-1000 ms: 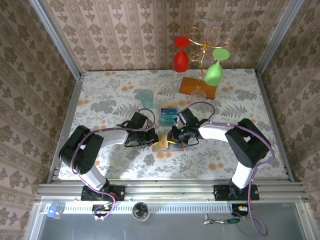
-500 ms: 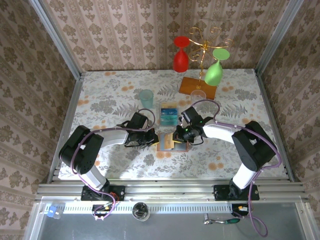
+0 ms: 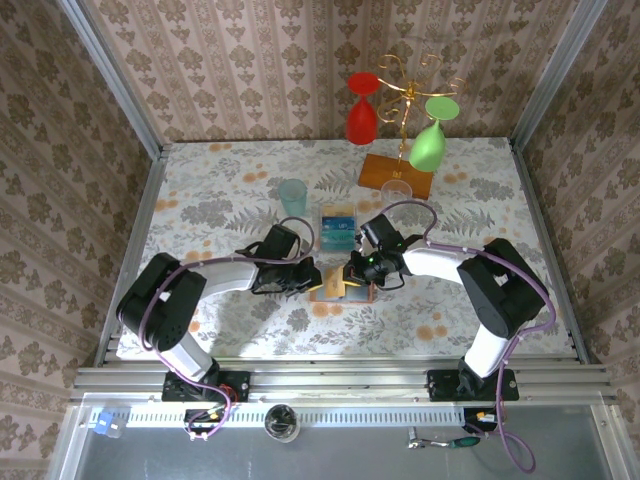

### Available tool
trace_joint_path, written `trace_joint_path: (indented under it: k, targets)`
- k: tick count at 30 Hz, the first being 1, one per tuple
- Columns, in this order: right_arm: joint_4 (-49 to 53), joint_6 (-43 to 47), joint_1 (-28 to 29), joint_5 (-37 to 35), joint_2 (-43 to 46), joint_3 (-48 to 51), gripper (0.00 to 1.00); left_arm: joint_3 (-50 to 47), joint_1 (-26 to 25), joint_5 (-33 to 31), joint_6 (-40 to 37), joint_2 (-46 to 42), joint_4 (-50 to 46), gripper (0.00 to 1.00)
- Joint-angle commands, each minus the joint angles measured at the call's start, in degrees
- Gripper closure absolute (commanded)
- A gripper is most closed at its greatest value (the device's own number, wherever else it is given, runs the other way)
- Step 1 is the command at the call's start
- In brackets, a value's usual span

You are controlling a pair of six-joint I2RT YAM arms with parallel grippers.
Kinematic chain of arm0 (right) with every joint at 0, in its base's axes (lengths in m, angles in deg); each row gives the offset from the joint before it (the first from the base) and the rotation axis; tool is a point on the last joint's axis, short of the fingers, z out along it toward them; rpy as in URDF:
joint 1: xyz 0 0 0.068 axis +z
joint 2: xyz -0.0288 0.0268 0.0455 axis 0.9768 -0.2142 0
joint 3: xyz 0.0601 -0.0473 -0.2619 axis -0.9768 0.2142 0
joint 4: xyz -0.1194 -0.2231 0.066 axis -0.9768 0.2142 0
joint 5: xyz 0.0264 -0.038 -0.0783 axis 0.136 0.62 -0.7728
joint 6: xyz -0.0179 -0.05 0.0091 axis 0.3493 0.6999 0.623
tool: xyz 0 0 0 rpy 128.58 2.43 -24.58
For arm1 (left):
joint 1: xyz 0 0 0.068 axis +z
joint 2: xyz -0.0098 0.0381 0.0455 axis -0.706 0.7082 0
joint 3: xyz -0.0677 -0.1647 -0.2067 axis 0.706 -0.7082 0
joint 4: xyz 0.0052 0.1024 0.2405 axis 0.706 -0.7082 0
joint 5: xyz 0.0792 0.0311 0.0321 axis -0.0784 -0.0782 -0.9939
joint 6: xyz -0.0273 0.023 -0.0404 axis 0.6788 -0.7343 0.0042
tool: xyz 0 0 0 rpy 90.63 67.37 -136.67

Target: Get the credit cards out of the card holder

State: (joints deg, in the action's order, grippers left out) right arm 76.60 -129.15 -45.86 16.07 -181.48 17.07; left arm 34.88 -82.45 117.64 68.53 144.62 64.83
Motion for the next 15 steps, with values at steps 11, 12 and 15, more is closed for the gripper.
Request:
trace_joint_path:
  k: [11, 12, 15]
  targets:
    - [1.7, 0.9, -0.4, -1.6, 1.5, 1.7, 0.97, 0.4, 0.2, -1.3, -1.7, 3.1, -4.0, 1.00]
    - [2.3, 1.2, -0.5, -1.8, 1.8, 1.7, 0.97, 0.3, 0.4, -1.4, -1.8, 3.0, -4.3, 1.00]
    - [4.1, 2.3, -1.0, -2.5, 2.7, 1.6, 0.98, 0.1, 0.7, -1.4, -2.1, 2.9, -4.5, 1.00]
